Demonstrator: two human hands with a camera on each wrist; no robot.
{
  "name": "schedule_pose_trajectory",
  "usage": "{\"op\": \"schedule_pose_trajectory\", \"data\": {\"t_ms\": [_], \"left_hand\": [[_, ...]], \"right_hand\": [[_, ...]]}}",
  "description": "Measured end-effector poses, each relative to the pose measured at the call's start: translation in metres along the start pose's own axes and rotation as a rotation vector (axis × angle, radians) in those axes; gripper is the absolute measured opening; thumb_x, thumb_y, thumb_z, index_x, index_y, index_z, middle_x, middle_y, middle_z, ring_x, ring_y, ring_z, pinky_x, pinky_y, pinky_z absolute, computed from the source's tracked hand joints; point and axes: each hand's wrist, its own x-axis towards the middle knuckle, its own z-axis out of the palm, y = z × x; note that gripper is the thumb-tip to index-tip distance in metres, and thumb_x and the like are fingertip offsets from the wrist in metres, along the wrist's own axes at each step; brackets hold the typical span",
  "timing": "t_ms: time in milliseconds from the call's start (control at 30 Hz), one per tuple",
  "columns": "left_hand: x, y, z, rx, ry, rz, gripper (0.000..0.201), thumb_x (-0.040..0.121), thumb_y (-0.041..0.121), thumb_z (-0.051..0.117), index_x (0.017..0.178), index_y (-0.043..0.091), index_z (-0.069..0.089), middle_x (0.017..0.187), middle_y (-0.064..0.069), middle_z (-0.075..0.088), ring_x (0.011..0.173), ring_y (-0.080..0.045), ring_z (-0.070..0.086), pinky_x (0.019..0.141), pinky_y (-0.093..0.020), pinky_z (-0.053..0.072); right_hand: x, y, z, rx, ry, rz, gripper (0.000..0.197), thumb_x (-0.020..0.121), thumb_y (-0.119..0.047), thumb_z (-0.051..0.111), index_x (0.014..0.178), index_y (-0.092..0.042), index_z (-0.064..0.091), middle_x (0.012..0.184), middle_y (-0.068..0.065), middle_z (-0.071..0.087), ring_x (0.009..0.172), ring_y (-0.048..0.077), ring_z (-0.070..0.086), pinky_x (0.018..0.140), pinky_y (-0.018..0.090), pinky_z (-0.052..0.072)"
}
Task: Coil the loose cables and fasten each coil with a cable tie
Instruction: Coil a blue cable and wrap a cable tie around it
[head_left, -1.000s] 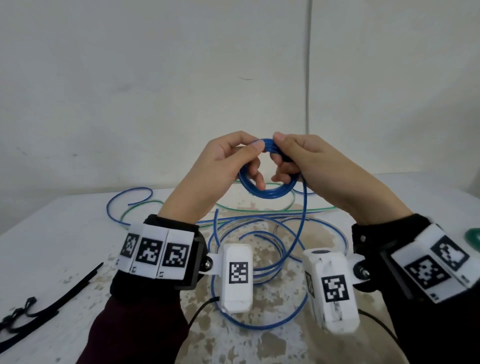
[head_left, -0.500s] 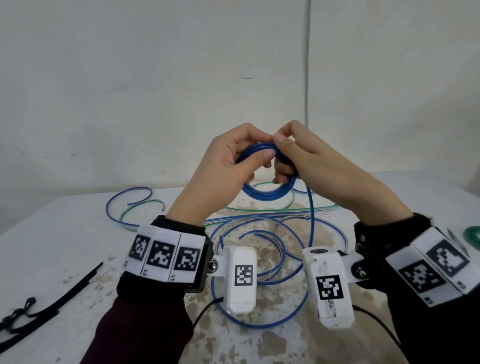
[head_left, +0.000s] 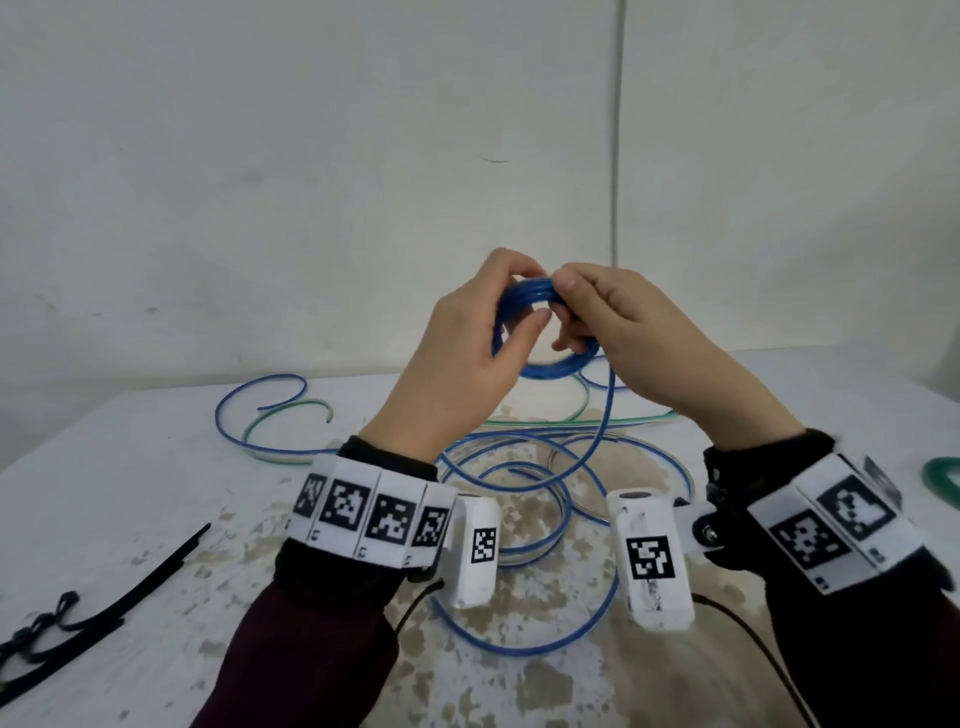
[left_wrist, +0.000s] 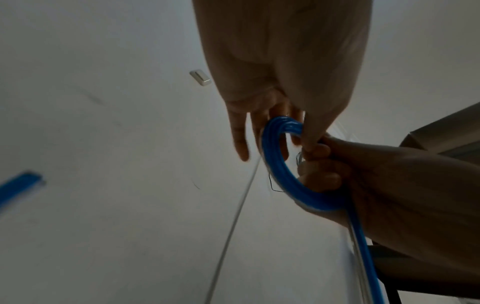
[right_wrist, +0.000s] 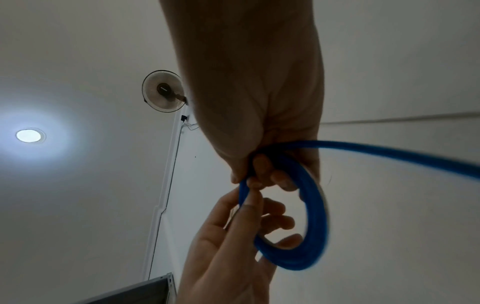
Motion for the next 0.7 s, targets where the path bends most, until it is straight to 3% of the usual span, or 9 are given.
{"op": "schedule_pose_trajectory", "data": {"t_ms": [67,133,200,333,400,467,533,600,700], "left_hand": [[0.002,-0.001,0.003,0.119,-0.056,0.054,0.018,0.096,0.019,0.047,0.11,0.007,0.052,0.092,-0.001,0.062,0.081,-0.018,0.058,0.075,-0.04,0.046],[0.003,-0.003,0.005,0.232,-0.102,0.062,0.021,0.099,0.02,0.042,0.108,0.004,0.053,0.079,0.006,0.054,0.066,-0.013,0.048,0.067,-0.034,0.036],[0.004,-0.004,0.006,0.366,-0.103,0.064,0.019,0.101,0.018,0.04,0.103,0.003,0.051,0.07,0.009,0.042,0.055,-0.008,0.034,0.065,-0.031,0.026],[0.002,-0.006,0.009,0.435,-0.031,0.042,0.017,0.099,0.016,0.037,0.097,0.004,0.049,0.063,0.014,0.03,0.051,-0.002,0.026,0.062,-0.028,0.016],[0.001,-0.01,0.007,0.379,0.008,-0.021,0.016,0.1,0.015,0.037,0.097,0.003,0.048,0.063,0.016,0.03,0.051,-0.006,0.03,0.058,-0.029,0.013],[0.0,-0.01,0.006,0.325,-0.014,-0.065,0.016,0.101,0.017,0.037,0.097,0.005,0.046,0.062,0.013,0.035,0.052,-0.014,0.034,0.055,-0.034,0.019],[0.0,-0.007,0.004,0.218,-0.096,-0.13,0.015,0.101,0.021,0.04,0.094,0.009,0.046,0.062,0.004,0.045,0.055,-0.018,0.04,0.056,-0.035,0.03],[0.001,-0.005,-0.001,0.048,-0.183,-0.217,0.016,0.1,0.023,0.043,0.094,0.01,0.05,0.073,-0.005,0.058,0.063,-0.018,0.049,0.063,-0.031,0.038],[0.002,-0.005,-0.004,-0.107,-0.22,-0.237,0.018,0.1,0.02,0.042,0.098,0.01,0.056,0.078,-0.001,0.064,0.074,-0.017,0.056,0.07,-0.027,0.042]], "right_hand": [[0.0,0.002,-0.002,-0.094,0.001,-0.001,0.038,0.103,-0.026,0.035,0.068,-0.016,0.045,0.057,-0.006,0.044,0.058,0.01,0.048,0.072,0.033,0.051],[0.0,0.005,-0.004,-0.141,-0.014,0.021,0.038,0.103,-0.029,0.035,0.068,-0.018,0.047,0.056,-0.008,0.046,0.055,0.006,0.047,0.077,0.045,0.052],[0.0,0.007,-0.002,-0.122,-0.025,0.044,0.038,0.102,-0.03,0.036,0.07,-0.018,0.051,0.055,-0.01,0.048,0.054,0.005,0.048,0.078,0.049,0.05],[0.001,0.01,0.003,-0.009,-0.019,0.123,0.036,0.103,-0.028,0.037,0.09,-0.01,0.066,0.069,-0.002,0.064,0.068,0.01,0.06,0.074,0.032,0.049],[0.002,0.011,0.003,0.127,-0.031,0.186,0.038,0.104,-0.027,0.034,0.09,-0.009,0.064,0.072,0.004,0.064,0.074,0.017,0.063,0.078,0.032,0.051],[0.001,0.011,0.003,0.24,-0.05,0.196,0.037,0.105,-0.024,0.031,0.084,-0.008,0.057,0.061,0.001,0.052,0.065,0.018,0.058,0.081,0.035,0.053],[0.001,0.01,0.003,0.246,-0.055,0.179,0.035,0.105,-0.022,0.031,0.079,-0.008,0.051,0.054,-0.007,0.037,0.054,0.013,0.044,0.082,0.04,0.053],[0.001,0.008,0.001,0.149,-0.067,0.164,0.035,0.104,-0.023,0.033,0.076,-0.01,0.049,0.051,-0.012,0.035,0.049,0.009,0.038,0.076,0.04,0.054],[0.0,0.004,0.0,0.019,-0.075,0.146,0.037,0.103,-0.025,0.035,0.072,-0.012,0.05,0.044,-0.013,0.041,0.045,0.005,0.041,0.066,0.036,0.051]]}}
